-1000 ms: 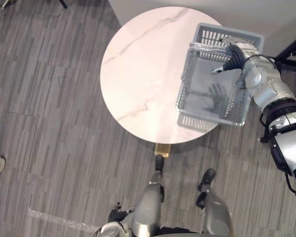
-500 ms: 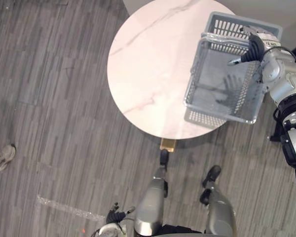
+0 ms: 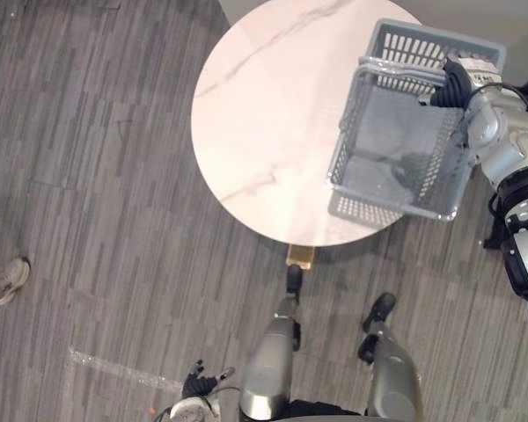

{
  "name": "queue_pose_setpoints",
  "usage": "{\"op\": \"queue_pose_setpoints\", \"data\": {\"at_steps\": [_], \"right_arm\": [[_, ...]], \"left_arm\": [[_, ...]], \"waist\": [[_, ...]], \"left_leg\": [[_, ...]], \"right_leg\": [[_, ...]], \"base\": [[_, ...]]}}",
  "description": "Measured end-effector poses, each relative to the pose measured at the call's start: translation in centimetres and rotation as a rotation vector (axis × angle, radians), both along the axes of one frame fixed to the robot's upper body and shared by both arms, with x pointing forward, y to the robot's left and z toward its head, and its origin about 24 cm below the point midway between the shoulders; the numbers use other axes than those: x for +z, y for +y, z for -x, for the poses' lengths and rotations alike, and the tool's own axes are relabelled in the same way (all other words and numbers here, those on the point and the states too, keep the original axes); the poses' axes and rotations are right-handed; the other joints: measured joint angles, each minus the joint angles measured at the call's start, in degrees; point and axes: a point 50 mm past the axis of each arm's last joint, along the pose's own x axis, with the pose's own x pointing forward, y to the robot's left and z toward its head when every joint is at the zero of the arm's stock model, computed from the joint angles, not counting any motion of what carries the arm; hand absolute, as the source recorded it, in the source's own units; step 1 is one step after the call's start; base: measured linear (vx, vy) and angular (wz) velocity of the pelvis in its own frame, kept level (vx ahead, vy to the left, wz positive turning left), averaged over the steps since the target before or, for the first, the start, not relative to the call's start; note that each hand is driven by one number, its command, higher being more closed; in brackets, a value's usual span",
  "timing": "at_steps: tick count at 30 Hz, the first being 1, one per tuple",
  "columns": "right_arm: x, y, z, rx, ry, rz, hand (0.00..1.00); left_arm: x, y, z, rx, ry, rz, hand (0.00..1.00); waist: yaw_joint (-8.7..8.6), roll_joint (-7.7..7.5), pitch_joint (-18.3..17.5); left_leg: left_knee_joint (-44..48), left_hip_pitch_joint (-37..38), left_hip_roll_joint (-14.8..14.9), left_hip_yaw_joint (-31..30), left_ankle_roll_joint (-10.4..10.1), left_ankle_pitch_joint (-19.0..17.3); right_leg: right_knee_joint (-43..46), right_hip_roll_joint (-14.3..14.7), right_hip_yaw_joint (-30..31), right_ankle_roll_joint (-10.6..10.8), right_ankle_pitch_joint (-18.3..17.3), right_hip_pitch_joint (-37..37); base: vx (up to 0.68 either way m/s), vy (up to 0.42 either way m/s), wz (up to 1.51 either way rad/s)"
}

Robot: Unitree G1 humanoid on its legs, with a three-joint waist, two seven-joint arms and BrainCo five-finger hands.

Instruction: Pick vegetable in the basket

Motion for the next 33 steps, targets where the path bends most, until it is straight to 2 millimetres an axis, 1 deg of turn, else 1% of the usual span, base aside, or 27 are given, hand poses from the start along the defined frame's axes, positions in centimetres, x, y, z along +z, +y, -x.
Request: {"op": "queue_pose_setpoints", "data": {"at_steps": [4,7,9,10,12,13,15,16,17,18,19,20,21,22,23,25,27,28,29,30,32,33], "right_arm": [[-0.8,0.9,0.0,0.045,0.017,0.050,1.00],[-2.2,2.6,0.1,0.123,0.053,0.138,1.00],[-3.8,4.5,0.4,0.219,0.089,0.216,1.00],[-4.3,5.0,0.5,0.245,0.101,0.236,1.00],[-6.6,6.9,1.2,0.348,0.169,0.306,1.00],[-8.1,8.0,1.8,0.413,0.211,0.343,1.00],[-10.1,9.1,2.8,0.490,0.268,0.366,1.00],[-11.5,9.9,3.7,0.554,0.292,0.371,1.00],[-12.3,10.8,4.6,0.621,0.304,0.354,1.00],[-12.5,11.2,5.0,0.652,0.305,0.347,1.00],[-12.7,12.0,5.7,0.707,0.306,0.320,1.00],[-12.7,12.5,6.4,0.755,0.302,0.288,1.00],[-12.6,12.6,6.7,0.772,0.298,0.278,1.00],[-12.7,12.4,7.4,0.802,0.299,0.253,1.00],[-12.8,12.3,8.0,0.826,0.299,0.248,1.00],[-13.0,11.9,8.8,0.844,0.300,0.227,1.00],[-13.9,10.7,10.0,0.840,0.320,0.201,1.00],[-14.3,10.5,10.4,0.840,0.332,0.198,1.00],[-15.0,10.3,11.1,0.849,0.354,0.191,1.00],[-15.6,10.0,11.6,0.857,0.372,0.188,1.00],[-16.4,9.3,12.6,0.868,0.408,0.193,1.00],[-16.4,9.0,12.9,0.872,0.415,0.204,1.00]], "left_arm": [[0.0,0.2,0.0,0.015,-0.002,-0.002,0.00],[0.1,0.6,0.1,0.049,-0.005,-0.006,0.00],[0.1,0.8,0.1,0.067,-0.007,-0.008,0.00],[0.1,0.9,0.2,0.073,-0.005,-0.009,0.00],[0.1,1.2,0.5,0.103,0.009,-0.010,0.00],[0.1,1.5,0.6,0.122,0.008,-0.012,0.00],[0.1,1.7,0.8,0.142,0.011,-0.016,0.00],[0.1,1.9,1.0,0.160,0.016,-0.024,0.00],[0.1,2.2,1.1,0.172,0.021,-0.034,0.00],[0.1,2.3,1.2,0.176,0.025,-0.037,0.00],[0.1,2.7,1.6,0.184,0.037,-0.045,0.00],[0.1,3.0,1.9,0.198,0.050,-0.049,0.00],[0.1,3.1,1.9,0.198,0.054,-0.051,0.00],[0.1,3.2,2.1,0.196,0.062,-0.057,0.00],[0.1,3.4,2.7,0.188,0.080,-0.068,0.00],[0.0,3.4,3.2,0.194,0.095,-0.071,0.00],[-0.4,2.5,3.8,0.221,0.128,-0.088,0.00],[-0.5,2.1,4.0,0.226,0.139,-0.088,0.00],[-0.7,1.5,4.4,0.221,0.160,-0.089,0.00],[-0.9,1.3,4.5,0.212,0.172,-0.090,0.00],[-1.0,1.0,4.7,0.182,0.196,-0.097,0.00],[-1.0,1.0,5.0,0.166,0.208,-0.101,0.00]], "waist": [[0.04,0.00,-0.04],[-0.09,-0.11,-0.20],[-0.12,-0.28,-0.35],[-0.12,-0.43,-0.43],[-0.18,-0.99,-2.06],[-0.20,-1.41,-2.56],[-0.31,-2.21,-3.73],[-0.40,-3.09,-4.92],[-0.44,-4.21,-6.29],[-0.55,-4.82,-6.86],[-1.48,-5.86,-8.30],[-1.90,-6.77,-9.60],[-1.96,-7.08,-9.89],[-1.96,-7.60,-11.21],[-2.19,-8.04,-12.97],[-2.95,-8.28,-14.35],[-3.67,-8.40,-16.11],[-3.86,-8.47,-16.40],[-4.55,-8.63,-17.04],[-4.99,-8.76,-17.40],[-5.12,-9.19,-17.82],[-5.54,-9.18,-18.06]], "left_leg": [[0.00,0.81,0.08,0.24,-0.09,0.06],[0.00,1.86,0.40,0.59,-0.10,0.05],[0.00,3.10,0.56,1.09,-0.14,0.02],[-0.01,3.48,0.61,1.31,-0.17,-0.02],[-0.01,3.95,0.71,1.73,-0.27,-0.11],[-0.02,4.96,0.79,2.03,-0.29,-0.13],[-0.03,6.11,0.88,2.25,-0.53,-0.32],[-0.04,6.82,1.02,2.57,-0.74,-0.53],[-0.05,7.35,1.29,3.15,-0.77,-0.81],[-0.06,7.64,1.41,3.34,-0.89,-0.93],[-0.07,7.90,1.69,3.34,-1.07,-1.09],[-0.07,8.43,1.97,3.68,-1.09,-1.28],[-0.11,9.08,2.12,3.95,-1.23,-1.49],[-0.29,9.86,2.36,4.53,-1.52,-2.01],[-0.34,10.09,2.49,4.82,-1.56,-2.22],[-0.35,10.66,2.55,5.09,-1.68,-2.42],[-0.37,11.33,2.53,5.70,-1.59,-2.62],[-0.36,11.62,2.55,6.15,-1.49,-2.69],[-0.37,11.78,2.57,6.51,-1.38,-2.75],[-0.37,11.83,2.63,6.70,-1.38,-2.77],[-0.36,12.40,2.72,8.06,-1.48,-2.98],[-0.36,12.86,2.88,8.39,-1.60,-3.08]], "right_leg": [[0.09,-0.02,0.28,0.00,0.00,0.52],[0.22,0.01,0.64,0.00,0.00,1.28],[0.35,0.08,1.04,0.00,-0.01,2.19],[0.38,0.09,1.27,0.00,-0.01,2.43],[0.43,0.17,1.78,0.00,-0.01,2.58],[0.39,0.26,2.10,0.00,0.00,3.35],[0.09,0.36,2.25,0.01,0.00,4.53],[-0.22,0.52,2.46,0.01,0.00,5.20],[-0.44,0.84,3.04,0.01,0.01,5.47],[-0.77,1.00,3.28,0.01,0.01,5.76],[-1.59,1.21,3.31,0.07,0.06,6.35],[-2.15,1.49,3.66,0.26,0.20,6.83],[-2.37,1.67,3.87,0.32,0.24,7.42],[-2.71,1.93,4.15,0.33,0.24,8.13],[-3.15,2.15,4.58,0.40,0.28,8.28],[-3.39,2.26,5.06,0.41,0.28,8.62],[-4.21,2.38,5.60,0.61,0.52,9.42],[-4.32,2.41,5.96,0.66,0.57,9.48],[-4.51,2.49,6.41,0.59,0.72,9.45],[-4.79,2.63,6.61,0.42,0.94,9.46],[-5.57,3.12,7.80,0.30,1.43,9.56],[-6.10,3.35,8.14,0.22,1.64,10.02]], "base": [[0.01,-0.010,-0.03],[0.00,-0.020,-0.06],[-0.01,-0.010,-0.09],[-0.02,-0.007,-0.13],[0.00,-0.004,-0.12],[0.02,-0.004,-0.07],[0.01,-0.004,-0.08],[0.01,-0.003,-0.16],[0.01,-0.007,-0.21],[0.01,-0.012,-0.17],[0.01,-0.011,-0.15],[0.02,-0.014,-0.13],[0.01,-0.013,-0.19],[0.02,-0.015,-0.18],[0.01,-0.008,-0.17],[0.03,-0.003,-0.11],[0.05,0.004,-0.13],[0.05,0.006,-0.20],[0.03,0.004,-0.18],[0.04,0.003,-0.22],[0.04,0.001,-0.28],[0.04,-0.002,-0.22]]}}
